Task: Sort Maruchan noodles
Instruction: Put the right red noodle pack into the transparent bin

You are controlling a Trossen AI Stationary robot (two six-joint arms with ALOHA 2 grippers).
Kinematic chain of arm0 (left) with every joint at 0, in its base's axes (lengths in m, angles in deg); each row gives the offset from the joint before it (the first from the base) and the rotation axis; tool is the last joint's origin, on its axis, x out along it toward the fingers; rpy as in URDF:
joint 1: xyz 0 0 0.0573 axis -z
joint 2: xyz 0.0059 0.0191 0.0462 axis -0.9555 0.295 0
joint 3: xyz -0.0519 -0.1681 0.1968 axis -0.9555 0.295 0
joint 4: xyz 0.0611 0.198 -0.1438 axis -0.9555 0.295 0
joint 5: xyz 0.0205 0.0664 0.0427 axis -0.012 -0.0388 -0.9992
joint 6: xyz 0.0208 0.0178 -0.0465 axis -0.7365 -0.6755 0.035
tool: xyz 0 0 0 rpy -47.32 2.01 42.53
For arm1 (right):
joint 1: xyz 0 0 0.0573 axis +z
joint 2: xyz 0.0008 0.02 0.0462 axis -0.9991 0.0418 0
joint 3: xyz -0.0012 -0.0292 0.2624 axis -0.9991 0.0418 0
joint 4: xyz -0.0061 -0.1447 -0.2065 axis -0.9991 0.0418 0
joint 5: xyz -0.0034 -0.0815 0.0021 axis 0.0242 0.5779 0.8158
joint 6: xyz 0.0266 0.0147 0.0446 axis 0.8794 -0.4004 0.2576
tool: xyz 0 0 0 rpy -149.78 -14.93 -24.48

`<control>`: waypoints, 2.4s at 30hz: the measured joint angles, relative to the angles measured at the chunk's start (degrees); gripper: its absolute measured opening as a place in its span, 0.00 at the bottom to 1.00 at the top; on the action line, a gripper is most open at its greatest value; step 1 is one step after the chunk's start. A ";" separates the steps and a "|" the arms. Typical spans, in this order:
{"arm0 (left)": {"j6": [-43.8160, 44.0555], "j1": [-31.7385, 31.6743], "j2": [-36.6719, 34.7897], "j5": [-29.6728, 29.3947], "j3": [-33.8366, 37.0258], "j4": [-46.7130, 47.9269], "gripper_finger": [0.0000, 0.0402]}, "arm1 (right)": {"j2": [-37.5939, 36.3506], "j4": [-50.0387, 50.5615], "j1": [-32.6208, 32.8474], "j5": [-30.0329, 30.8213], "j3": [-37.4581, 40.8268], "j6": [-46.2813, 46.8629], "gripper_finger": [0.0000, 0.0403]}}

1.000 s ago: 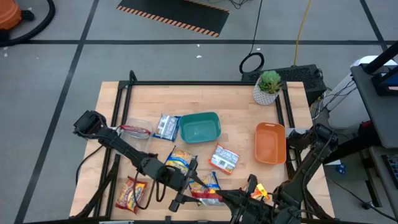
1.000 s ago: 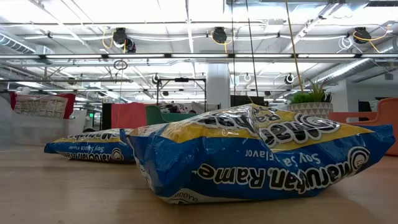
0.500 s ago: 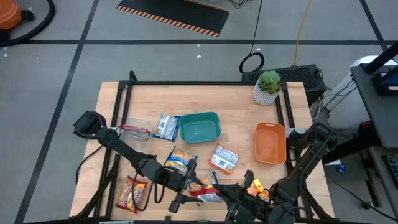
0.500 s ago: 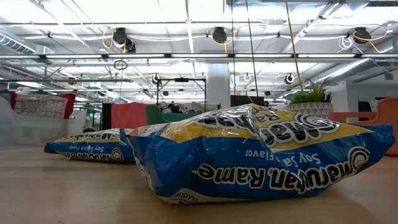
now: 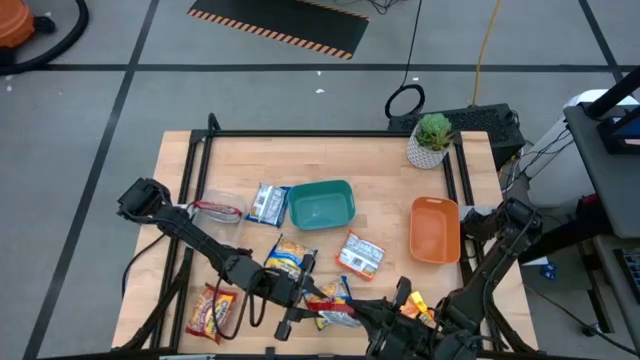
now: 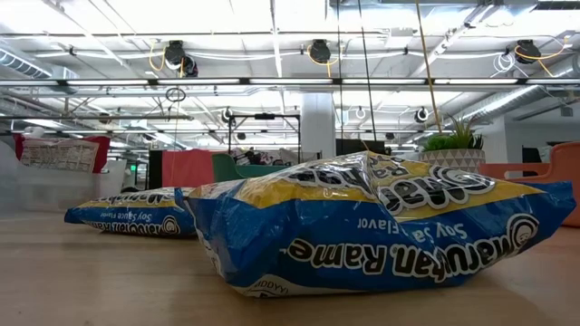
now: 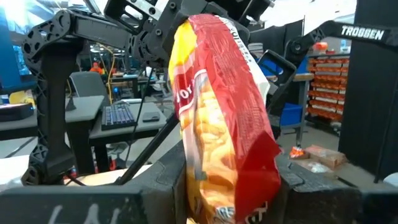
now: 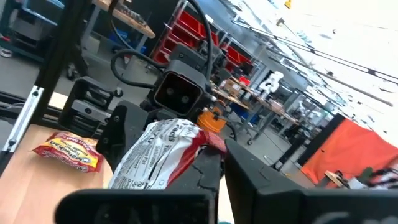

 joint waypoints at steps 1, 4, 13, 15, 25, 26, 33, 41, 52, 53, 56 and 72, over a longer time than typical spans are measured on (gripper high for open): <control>-0.30 -0.01 -0.32 -0.08 0.00 0.62 0.32 | 0.00 -0.17 0.30 1.31 0.00 -0.14 0.04; -0.49 0.02 -2.55 -0.21 0.02 4.15 0.32 | -0.74 -0.29 1.34 6.07 0.01 -2.18 0.09; -5.62 -1.05 -17.37 -5.12 -0.03 28.87 0.32 | -3.60 0.10 3.57 14.39 0.00 -7.60 0.23; -5.78 -2.13 -22.27 -7.50 -1.08 38.17 0.32 | -4.09 0.09 3.87 14.41 0.00 -8.58 0.24; 6.13 -11.22 -39.09 -10.56 -13.65 85.34 0.32 | -5.83 0.79 2.95 14.37 0.00 -13.53 0.24; 6.50 -12.15 -39.46 -10.52 -15.36 90.24 0.32 | -6.08 1.07 2.61 14.37 0.00 -13.55 0.24; 10.50 -16.90 -39.62 -7.98 -22.60 116.18 0.32 | -6.66 3.64 -0.60 14.13 0.00 -13.72 0.24; 12.77 -21.25 -37.99 -2.44 -22.62 135.01 0.32 | -6.73 6.28 -6.18 14.11 0.00 -13.73 0.24; 8.32 -22.03 -33.24 6.24 -16.07 137.70 0.32 | -6.73 6.64 -7.40 14.11 0.00 -13.09 0.24; 8.53 -22.05 -32.89 7.24 -15.01 137.86 0.32 | -6.73 6.64 -7.11 14.10 0.00 -13.09 0.24; 8.53 -22.01 -31.86 11.14 -11.70 138.11 0.32 | -6.73 6.64 -6.32 14.10 0.00 -13.09 0.24; 4.54 -22.01 -27.47 10.50 1.11 137.83 0.32 | -6.71 6.64 -4.78 14.09 0.00 -13.27 0.24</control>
